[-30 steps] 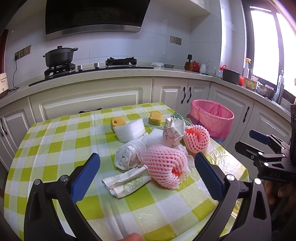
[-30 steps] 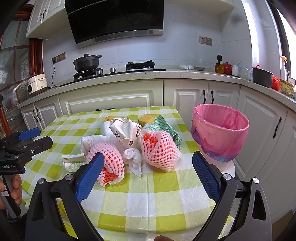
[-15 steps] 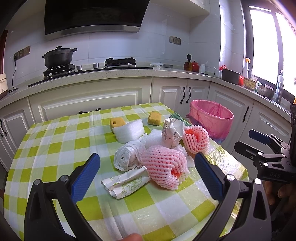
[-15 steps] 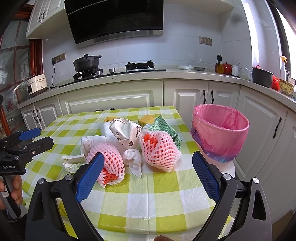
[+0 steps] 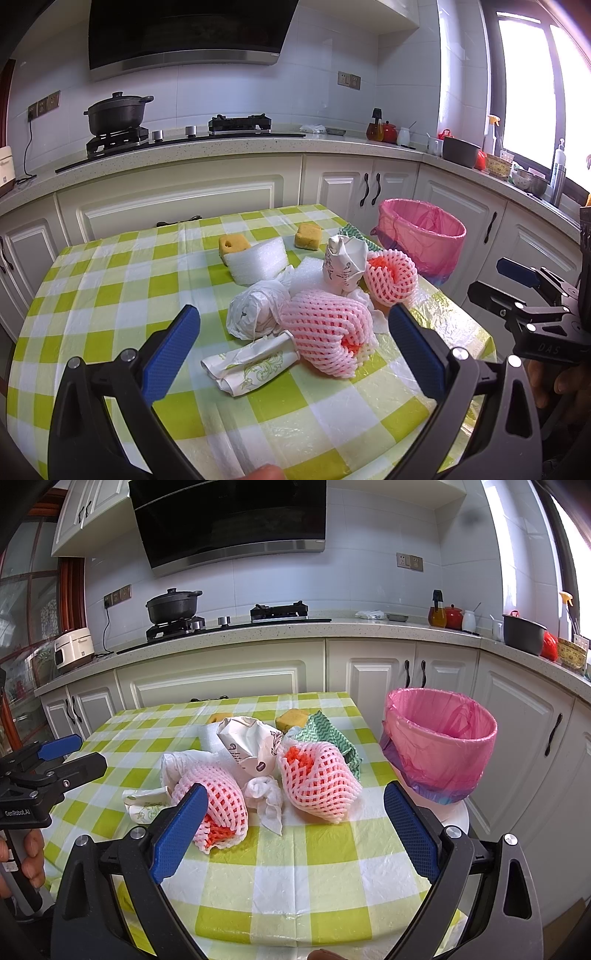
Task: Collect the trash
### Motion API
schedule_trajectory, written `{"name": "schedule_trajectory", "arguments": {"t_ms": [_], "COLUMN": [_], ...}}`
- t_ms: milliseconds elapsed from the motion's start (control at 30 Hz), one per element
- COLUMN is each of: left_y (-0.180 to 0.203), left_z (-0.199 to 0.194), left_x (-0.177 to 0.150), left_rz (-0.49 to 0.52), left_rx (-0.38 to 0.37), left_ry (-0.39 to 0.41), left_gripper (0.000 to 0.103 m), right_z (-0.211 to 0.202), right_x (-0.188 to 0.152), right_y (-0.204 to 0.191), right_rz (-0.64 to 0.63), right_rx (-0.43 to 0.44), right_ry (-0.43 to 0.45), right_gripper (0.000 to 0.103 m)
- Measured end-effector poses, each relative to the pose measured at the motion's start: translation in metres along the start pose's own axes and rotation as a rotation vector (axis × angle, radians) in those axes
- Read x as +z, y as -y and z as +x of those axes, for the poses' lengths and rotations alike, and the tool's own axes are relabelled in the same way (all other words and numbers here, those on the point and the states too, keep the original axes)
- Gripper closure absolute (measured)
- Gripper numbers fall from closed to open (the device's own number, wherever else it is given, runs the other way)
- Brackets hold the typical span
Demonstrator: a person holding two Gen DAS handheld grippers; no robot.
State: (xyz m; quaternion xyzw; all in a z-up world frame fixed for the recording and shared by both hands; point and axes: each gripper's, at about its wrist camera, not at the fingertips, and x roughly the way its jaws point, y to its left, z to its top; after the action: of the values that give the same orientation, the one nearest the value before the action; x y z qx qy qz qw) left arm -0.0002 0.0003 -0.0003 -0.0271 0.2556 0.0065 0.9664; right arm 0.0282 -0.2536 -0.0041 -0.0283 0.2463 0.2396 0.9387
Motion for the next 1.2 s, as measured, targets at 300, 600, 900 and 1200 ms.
{"name": "schedule_trajectory", "arguments": {"t_ms": [300,600,900,1200], "left_y": [0.0,0.0,-0.0003,0.005], "left_z": [0.0,0.0,0.0,0.0065], "left_x": [0.0,0.0,-0.0002,-0.001], "left_rz": [0.0,0.0,-0.001,-0.012], "left_rx": [0.0,0.0,0.0,0.004], "left_ry": [0.0,0.0,0.001,-0.011], "left_gripper": [0.004,0.004,0.004,0.004], "right_z": [0.0001,-0.0001,0.0011,0.0073], "right_x": [0.0002,-0.0005,-0.0024,0.0039], "right_y": [0.0002,-0.0003,-0.0019,0.0046], "right_rz": [-0.001,0.0,0.0,-0.001], "right_rx": [0.001,0.001,0.0,-0.002], "right_ry": [0.001,0.0,0.001,-0.018], "right_gripper": [0.013,0.013,0.013,0.013]}}
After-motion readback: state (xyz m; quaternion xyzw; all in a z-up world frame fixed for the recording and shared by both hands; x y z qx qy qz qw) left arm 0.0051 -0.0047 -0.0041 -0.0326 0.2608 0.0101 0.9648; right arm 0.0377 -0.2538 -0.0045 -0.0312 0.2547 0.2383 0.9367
